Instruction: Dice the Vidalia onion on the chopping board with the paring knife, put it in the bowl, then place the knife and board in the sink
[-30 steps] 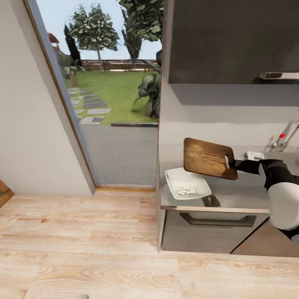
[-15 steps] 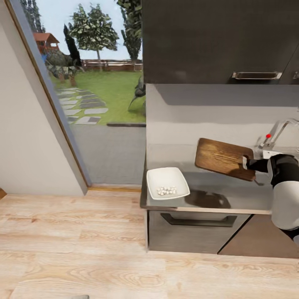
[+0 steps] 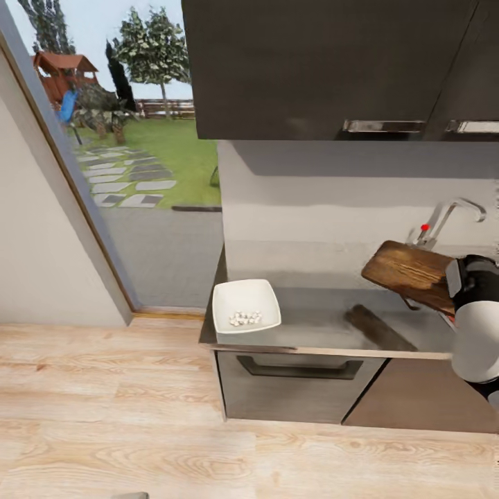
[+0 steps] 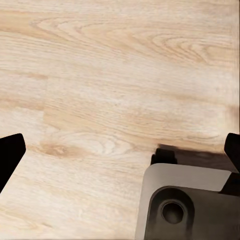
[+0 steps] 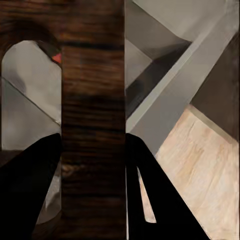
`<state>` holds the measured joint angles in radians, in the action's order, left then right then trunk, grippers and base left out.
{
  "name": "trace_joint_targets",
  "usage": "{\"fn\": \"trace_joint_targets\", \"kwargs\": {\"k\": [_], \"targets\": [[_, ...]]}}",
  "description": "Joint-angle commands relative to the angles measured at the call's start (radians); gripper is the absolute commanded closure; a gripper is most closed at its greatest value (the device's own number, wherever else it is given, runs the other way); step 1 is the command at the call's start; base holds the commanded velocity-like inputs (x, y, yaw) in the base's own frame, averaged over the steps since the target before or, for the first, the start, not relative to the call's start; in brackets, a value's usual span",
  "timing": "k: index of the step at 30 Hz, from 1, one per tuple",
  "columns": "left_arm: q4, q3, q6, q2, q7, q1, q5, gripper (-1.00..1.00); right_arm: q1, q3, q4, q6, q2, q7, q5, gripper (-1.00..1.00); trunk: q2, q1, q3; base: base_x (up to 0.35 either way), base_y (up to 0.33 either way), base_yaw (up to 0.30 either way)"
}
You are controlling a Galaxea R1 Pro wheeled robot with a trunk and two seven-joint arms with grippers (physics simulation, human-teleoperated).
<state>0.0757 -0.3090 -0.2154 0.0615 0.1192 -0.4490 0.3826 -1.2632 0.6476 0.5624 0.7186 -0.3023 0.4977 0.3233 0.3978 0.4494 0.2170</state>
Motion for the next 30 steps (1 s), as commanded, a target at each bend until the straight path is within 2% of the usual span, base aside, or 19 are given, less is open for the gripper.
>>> {"fn": "trace_joint_targets", "kwargs": {"k": [1, 2, 4, 6, 11, 13, 18, 22, 23, 27, 30], "targets": [[0.005, -0.009, -0.006, -0.001, 0.001, -0.002, 0.006, -1.0, -0.001, 0.002, -0.001, -0.003, 0.0, 0.071, -0.075, 1.0, 0.002, 0.001, 0.002, 0.0, -0.318, 0.0], [0.005, -0.008, -0.006, -0.001, 0.001, -0.002, 0.006, -1.0, -0.002, 0.001, 0.0, -0.005, -0.002, 0.159, -0.154, 1.0, 0.002, 0.001, 0.002, 0.0, -0.319, 0.0], [0.005, -0.008, -0.006, -0.002, 0.002, -0.002, 0.006, -1.0, -0.002, 0.001, 0.013, -0.008, -0.004, 0.249, -0.257, 1.0, 0.002, 0.001, 0.002, 0.0, -0.319, 0.0], [0.006, -0.008, -0.005, -0.002, 0.002, -0.002, 0.006, -1.0, -0.002, 0.001, 0.022, -0.008, -0.004, 0.29, -0.299, 1.0, 0.002, 0.001, 0.002, 0.0, -0.32, 0.0], [0.006, -0.008, -0.005, -0.002, 0.002, -0.002, 0.007, -1.0, -0.002, 0.005, 0.05, -0.008, -0.006, 0.409, -0.329, 1.0, 0.002, 0.001, 0.002, 0.0, -0.32, 0.0], [0.006, -0.008, -0.005, -0.002, 0.002, -0.002, 0.007, -1.0, -0.002, 0.006, 0.084, -0.009, -0.003, 0.474, -0.364, 1.0, 0.002, 0.001, 0.002, 0.0, -0.321, 0.0], [0.006, -0.008, -0.005, -0.002, 0.002, -0.002, 0.007, -1.0, -0.002, 0.0, 0.141, -0.006, -0.003, 0.628, -0.589, 1.0, 0.002, 0.001, 0.002, 0.0, -0.321, 0.0], [0.006, -0.008, -0.005, -0.002, 0.002, -0.002, 0.007, -1.0, -0.002, -0.01, 0.177, 0.003, 0.007, 0.67, -0.63, 1.0, 0.002, 0.001, 0.002, 0.0, -0.321, 0.0], [0.006, -0.008, -0.005, -0.002, 0.002, -0.002, 0.007, -1.0, -0.002, -0.011, 0.178, 0.004, 0.009, 0.671, -0.632, 1.0, 0.002, 0.001, 0.002, 0.0, -0.321, 0.0], [0.006, -0.007, -0.004, -0.002, 0.002, -0.002, 0.007, -1.0, -0.002, -0.015, 0.178, 0.003, 0.048, 0.665, -0.636, 1.0, 0.002, 0.001, 0.002, 0.0, -0.321, 0.002], [0.006, -0.008, -0.003, -0.004, 0.002, -0.002, 0.007, -1.0, -0.002, -0.017, 0.176, 0.004, 0.059, 0.658, -0.635, 1.0, 0.002, 0.001, 0.001, 0.0, -0.32, 0.163]]}}
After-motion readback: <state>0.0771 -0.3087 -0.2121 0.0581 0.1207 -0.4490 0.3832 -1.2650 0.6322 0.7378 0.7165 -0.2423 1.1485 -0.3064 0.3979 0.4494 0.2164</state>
